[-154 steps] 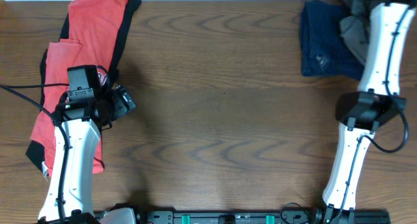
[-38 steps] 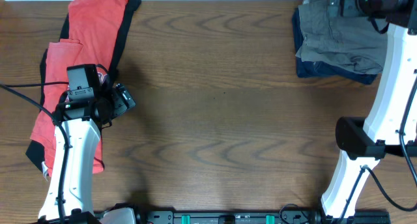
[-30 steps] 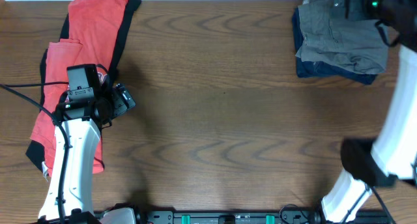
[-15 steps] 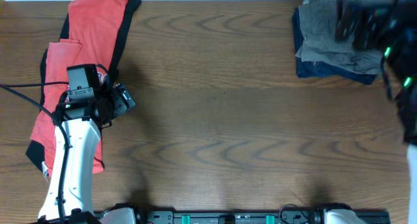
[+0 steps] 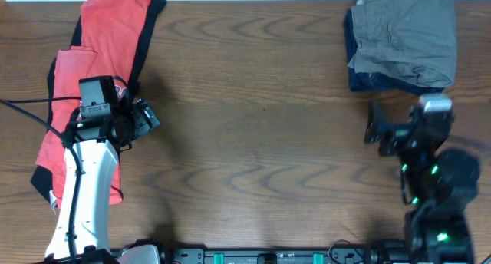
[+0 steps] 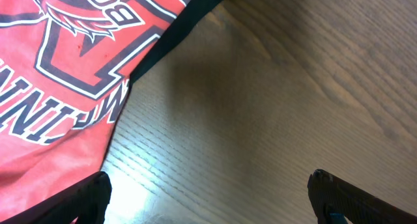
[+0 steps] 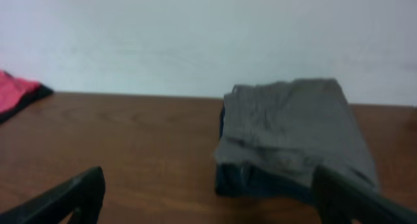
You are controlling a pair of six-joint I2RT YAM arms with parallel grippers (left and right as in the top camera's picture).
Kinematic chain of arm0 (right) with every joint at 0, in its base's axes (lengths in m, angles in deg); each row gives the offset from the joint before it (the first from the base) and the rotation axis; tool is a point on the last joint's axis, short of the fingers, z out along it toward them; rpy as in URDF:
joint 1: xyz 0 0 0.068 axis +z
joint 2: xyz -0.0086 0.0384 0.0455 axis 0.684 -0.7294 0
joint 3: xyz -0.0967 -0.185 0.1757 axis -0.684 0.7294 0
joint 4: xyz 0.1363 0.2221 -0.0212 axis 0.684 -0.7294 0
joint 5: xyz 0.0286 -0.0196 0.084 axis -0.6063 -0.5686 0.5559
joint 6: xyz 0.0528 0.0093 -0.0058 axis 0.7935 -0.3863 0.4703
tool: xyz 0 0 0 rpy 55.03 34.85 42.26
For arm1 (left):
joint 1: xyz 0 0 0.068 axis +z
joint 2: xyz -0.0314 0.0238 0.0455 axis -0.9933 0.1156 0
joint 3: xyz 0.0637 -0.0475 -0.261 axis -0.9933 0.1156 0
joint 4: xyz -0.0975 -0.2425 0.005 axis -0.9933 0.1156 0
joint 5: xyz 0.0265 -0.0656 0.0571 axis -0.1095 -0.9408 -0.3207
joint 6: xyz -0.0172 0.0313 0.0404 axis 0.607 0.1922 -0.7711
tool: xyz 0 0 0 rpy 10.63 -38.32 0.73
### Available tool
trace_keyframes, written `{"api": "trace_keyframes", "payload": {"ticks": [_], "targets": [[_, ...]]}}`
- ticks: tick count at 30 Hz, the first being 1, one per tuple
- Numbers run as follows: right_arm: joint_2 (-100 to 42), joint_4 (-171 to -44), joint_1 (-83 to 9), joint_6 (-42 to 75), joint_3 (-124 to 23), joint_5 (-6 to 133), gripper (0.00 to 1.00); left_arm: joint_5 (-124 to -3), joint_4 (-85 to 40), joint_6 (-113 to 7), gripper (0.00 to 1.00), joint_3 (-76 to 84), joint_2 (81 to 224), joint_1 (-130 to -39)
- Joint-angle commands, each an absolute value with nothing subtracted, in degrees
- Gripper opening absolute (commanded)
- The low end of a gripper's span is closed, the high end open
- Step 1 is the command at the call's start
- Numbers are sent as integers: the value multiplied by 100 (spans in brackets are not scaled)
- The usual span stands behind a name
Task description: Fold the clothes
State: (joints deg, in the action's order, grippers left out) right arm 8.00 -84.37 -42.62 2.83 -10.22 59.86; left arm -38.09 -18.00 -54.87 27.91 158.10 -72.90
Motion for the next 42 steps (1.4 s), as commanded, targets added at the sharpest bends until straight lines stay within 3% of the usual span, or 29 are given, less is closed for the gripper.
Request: {"api": "trace_keyframes", "payload": {"ticks": [1,15,42], "targets": [[1565,-8002,-4300,560,59,5988,99,-3739,-1808,-5502,98,2811,15849,-7266],[4007,-7752,-3996,685,2291,5527,99,-3739,-1808,-5502,98,2811,15849,-7266],[4134,-7892,-3935,167,2282,5726,99,-3739,-1808,-5502,98,2811,15849,-7266]]}}
